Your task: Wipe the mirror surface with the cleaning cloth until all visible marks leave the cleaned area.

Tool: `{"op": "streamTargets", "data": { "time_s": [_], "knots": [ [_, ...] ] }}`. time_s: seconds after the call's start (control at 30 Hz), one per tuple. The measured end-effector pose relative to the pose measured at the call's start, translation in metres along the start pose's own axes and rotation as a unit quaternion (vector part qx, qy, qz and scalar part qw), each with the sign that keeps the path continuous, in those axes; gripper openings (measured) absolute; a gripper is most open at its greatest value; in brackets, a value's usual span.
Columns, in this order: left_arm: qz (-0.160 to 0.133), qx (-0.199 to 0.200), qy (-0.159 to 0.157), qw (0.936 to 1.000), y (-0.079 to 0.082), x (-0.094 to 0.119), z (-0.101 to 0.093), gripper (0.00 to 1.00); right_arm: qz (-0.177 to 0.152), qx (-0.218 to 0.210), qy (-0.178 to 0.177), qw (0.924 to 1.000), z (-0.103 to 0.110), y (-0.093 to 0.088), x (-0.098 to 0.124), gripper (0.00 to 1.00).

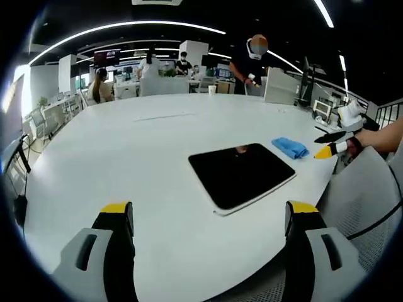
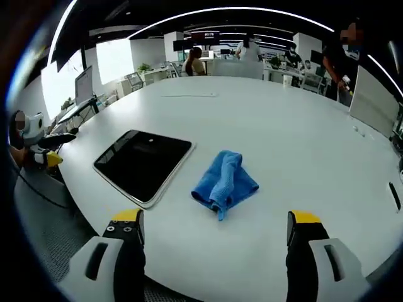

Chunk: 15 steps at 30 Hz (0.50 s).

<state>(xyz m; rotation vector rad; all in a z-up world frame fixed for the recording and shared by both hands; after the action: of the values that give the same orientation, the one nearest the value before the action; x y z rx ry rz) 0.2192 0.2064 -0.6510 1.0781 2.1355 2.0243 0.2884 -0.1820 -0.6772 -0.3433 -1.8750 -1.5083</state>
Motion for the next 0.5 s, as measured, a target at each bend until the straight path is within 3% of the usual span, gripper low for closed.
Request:
{"op": "streamTargets", "data": {
  "time_s": [0.5],
  "knots": [
    [-0.002, -0.003, 0.002, 1.0, 0.0013, 0.001, 0.0008, 0.99, 0.001, -0.003, -0.023, 0.9997, -0.0052, 0.0009, 0.0039, 0.92]
  ]
}}
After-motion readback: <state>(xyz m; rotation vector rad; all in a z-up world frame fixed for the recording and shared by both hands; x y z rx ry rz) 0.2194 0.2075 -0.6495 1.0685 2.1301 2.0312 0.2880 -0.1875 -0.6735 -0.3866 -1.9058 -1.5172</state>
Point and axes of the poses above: the point that each gripper's makers call its tool centre point, and the gripper's own axes: x roughly backward along the fingers, z roughly to its left, y roughly out of its top, the point moved 4 cm from there along x, roughly backward along the fingers, and after that the axes turned 8 degrees about -y, right-handed, at the moved point
